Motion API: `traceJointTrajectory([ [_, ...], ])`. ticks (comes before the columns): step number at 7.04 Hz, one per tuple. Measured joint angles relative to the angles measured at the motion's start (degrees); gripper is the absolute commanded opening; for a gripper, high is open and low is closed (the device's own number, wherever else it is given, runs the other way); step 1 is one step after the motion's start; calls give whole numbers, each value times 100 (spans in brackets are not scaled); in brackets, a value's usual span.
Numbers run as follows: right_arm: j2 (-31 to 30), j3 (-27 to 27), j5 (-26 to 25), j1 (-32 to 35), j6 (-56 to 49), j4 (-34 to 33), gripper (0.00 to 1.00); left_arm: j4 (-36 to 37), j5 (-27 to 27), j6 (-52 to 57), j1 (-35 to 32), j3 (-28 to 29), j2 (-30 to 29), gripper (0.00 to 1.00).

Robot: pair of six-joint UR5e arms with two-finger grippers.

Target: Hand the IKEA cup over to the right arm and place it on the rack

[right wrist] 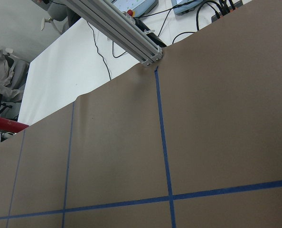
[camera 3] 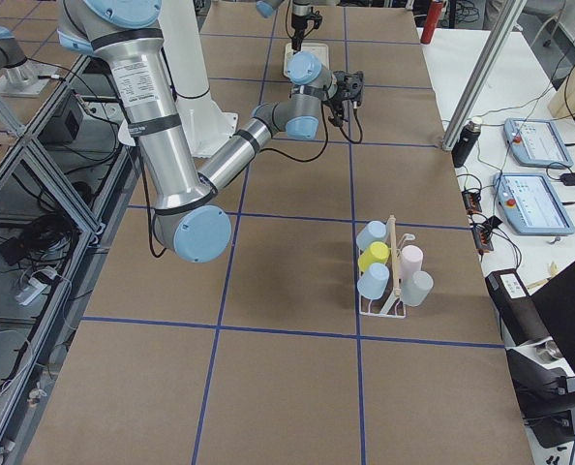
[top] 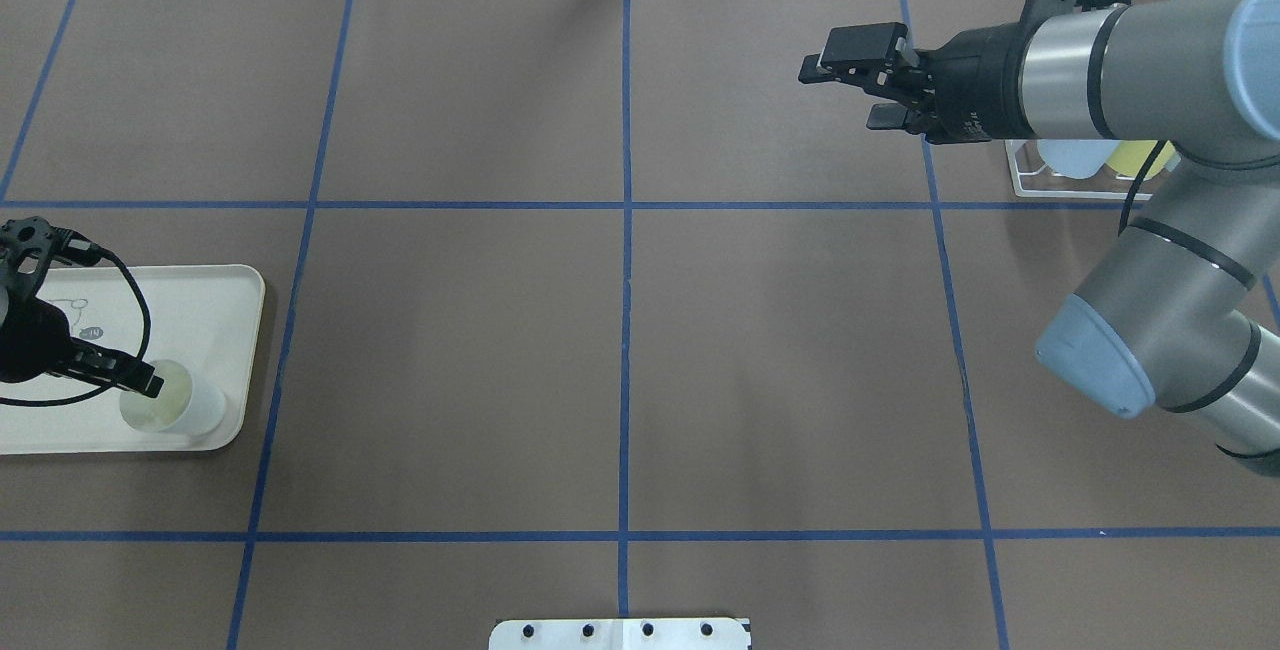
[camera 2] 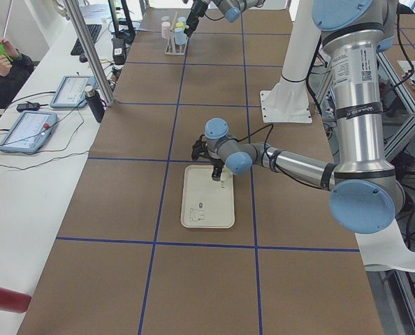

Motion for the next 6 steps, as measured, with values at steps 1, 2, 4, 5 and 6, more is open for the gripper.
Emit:
traceJointTrajectory([
  [1,-2,0,2,3,0,0,100,7,-5,0,36,0,0,19],
  [2,-6,0,2,3,0,0,100,10,-10,0,67,-3,0,3],
  [4,-6,0,2,4,0,-4,100,13,-3,0,91,-26,10,0],
  [5,-5,0,2,4,0,-2,100,19,17,-2,74,-53,26,0],
  [6,-1,0,2,2,0,-1,100,55,28,-30,1,-82,36,0],
])
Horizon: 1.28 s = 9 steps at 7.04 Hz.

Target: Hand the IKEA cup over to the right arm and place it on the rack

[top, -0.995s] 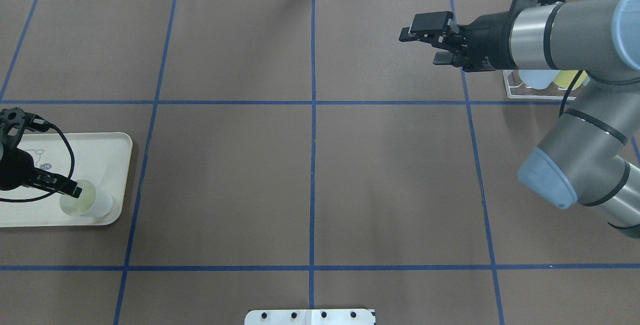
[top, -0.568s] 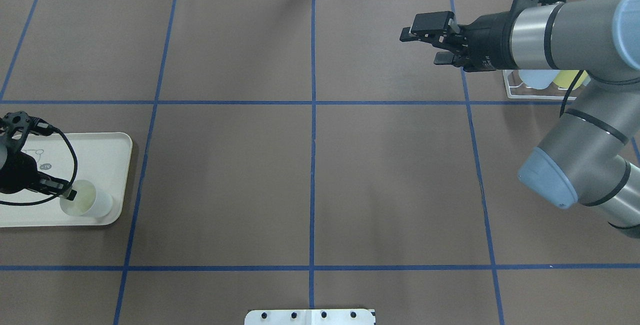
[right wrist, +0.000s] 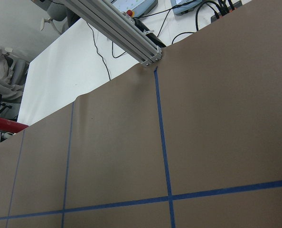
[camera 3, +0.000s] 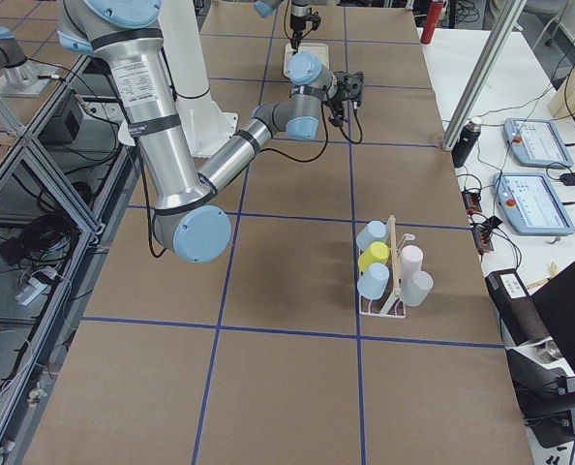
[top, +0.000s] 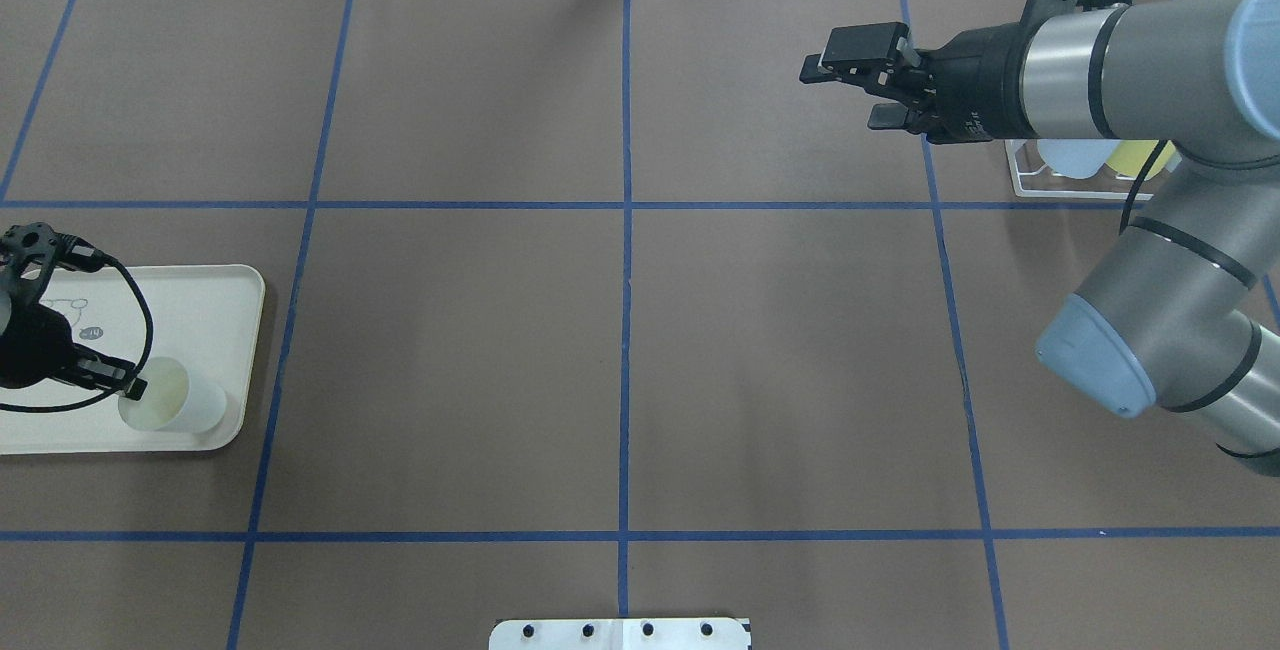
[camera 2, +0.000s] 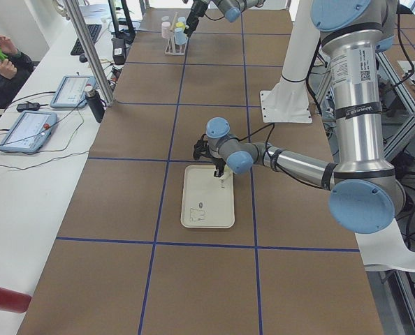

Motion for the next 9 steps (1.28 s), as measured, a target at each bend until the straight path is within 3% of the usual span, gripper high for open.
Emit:
traceJointTrajectory([
  [4,119,32,-12,-107,50,34,100,393,12,-158,-1592,-203,-297,0],
  [7,321,-257,-146,-396,721,756,100,321,104,-2273,-1918,-251,-1258,0],
  [9,416,-368,-570,-652,1019,1001,100,-300,298,-3894,-1807,-188,-1656,0],
])
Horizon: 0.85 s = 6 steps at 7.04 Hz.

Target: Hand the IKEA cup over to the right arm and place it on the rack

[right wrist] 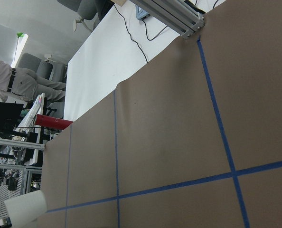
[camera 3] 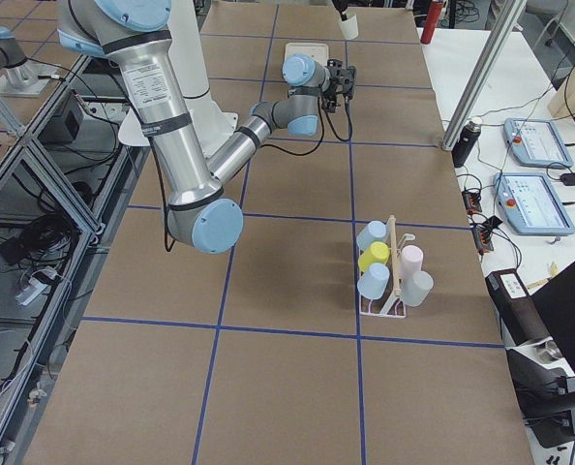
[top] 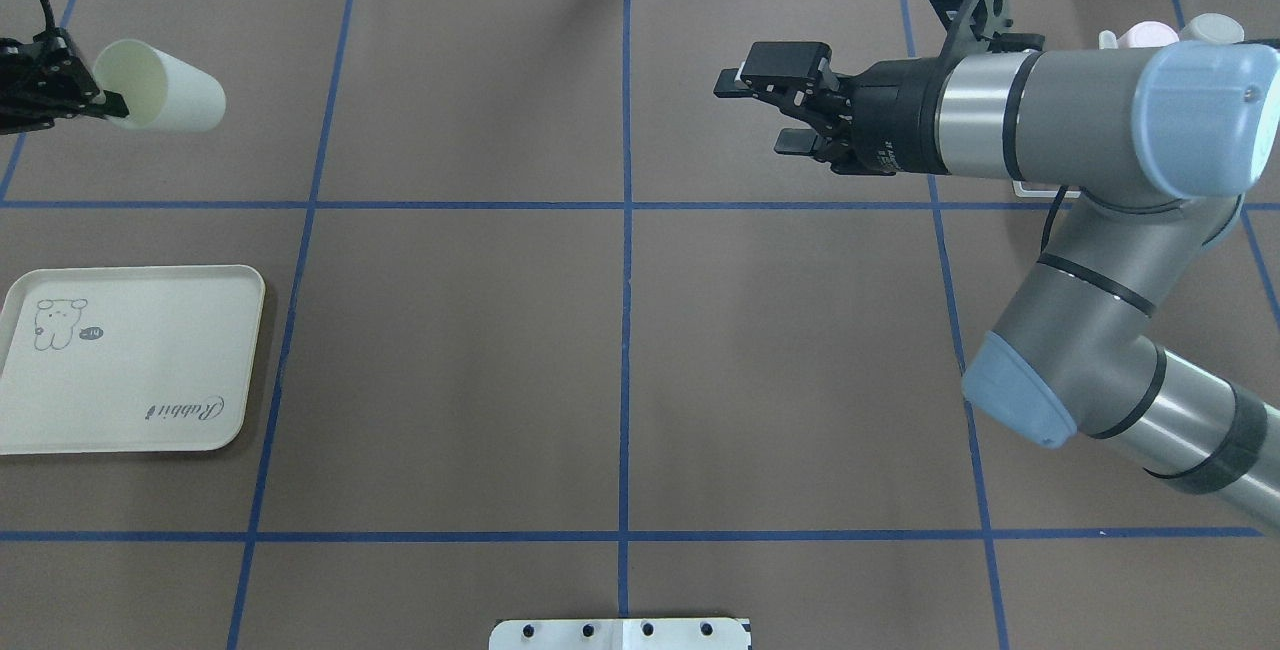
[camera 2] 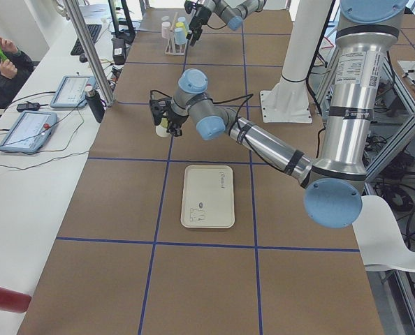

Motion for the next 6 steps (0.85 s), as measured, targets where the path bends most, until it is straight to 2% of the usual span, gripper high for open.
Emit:
traceJointTrajectory([
  [4,453,-27,-1189,-585,533,89,100,-2967,515,-3376,545,789,-256,0],
  [6,574,-188,-1854,-926,874,652,100,-4409,639,-4825,633,1341,-534,0],
])
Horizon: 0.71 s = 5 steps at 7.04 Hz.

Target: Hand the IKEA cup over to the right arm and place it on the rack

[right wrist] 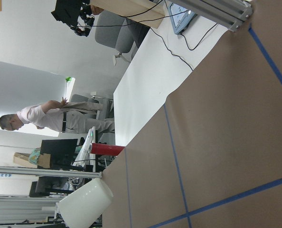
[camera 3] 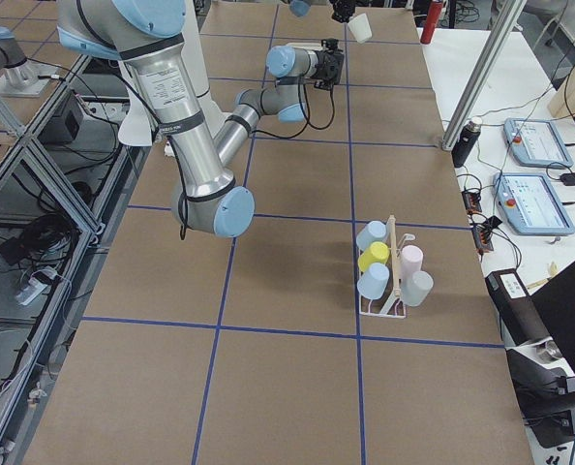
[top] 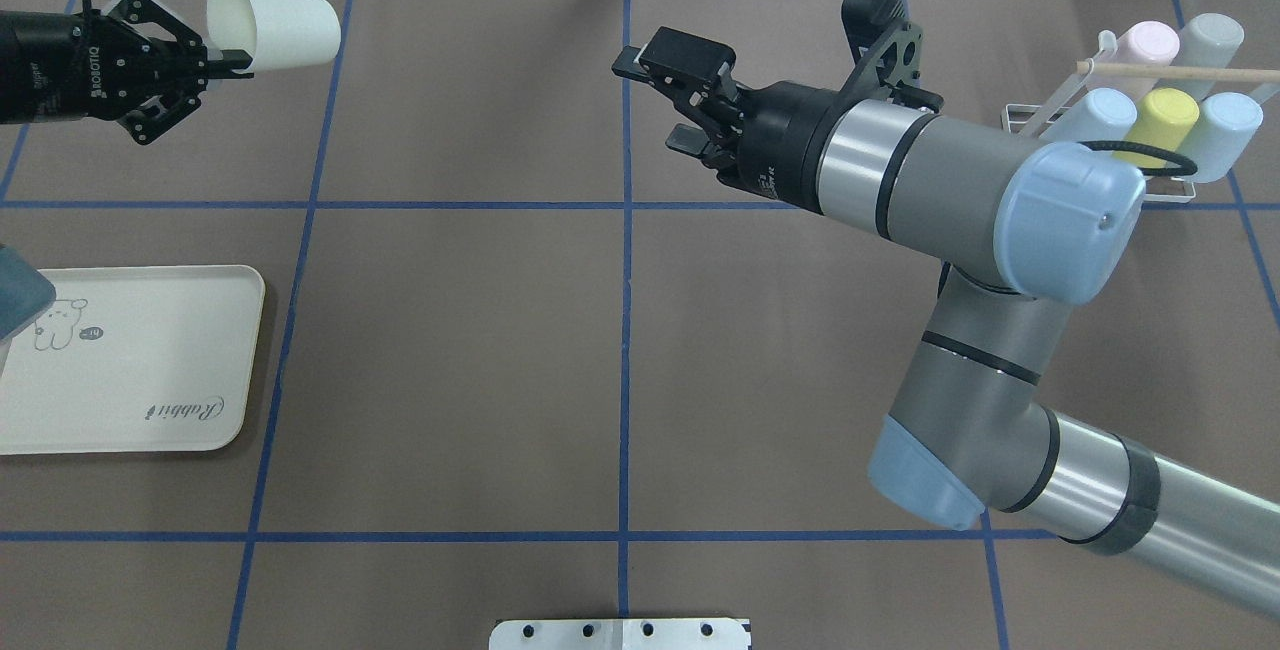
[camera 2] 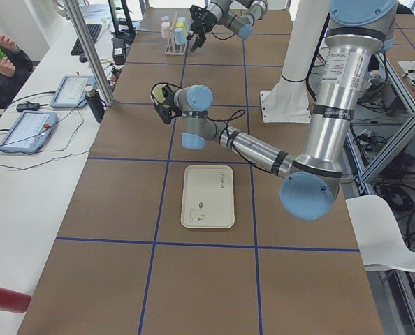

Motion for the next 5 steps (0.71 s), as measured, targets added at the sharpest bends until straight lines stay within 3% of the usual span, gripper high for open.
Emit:
traceJointTrajectory([
  [2,40,-207,-294,-145,366,646,100,-1442,673,-1106,395,288,-112,0],
  [5,126,-376,-409,-175,783,1166,100,-3034,2300,-2067,1716,523,-524,0],
])
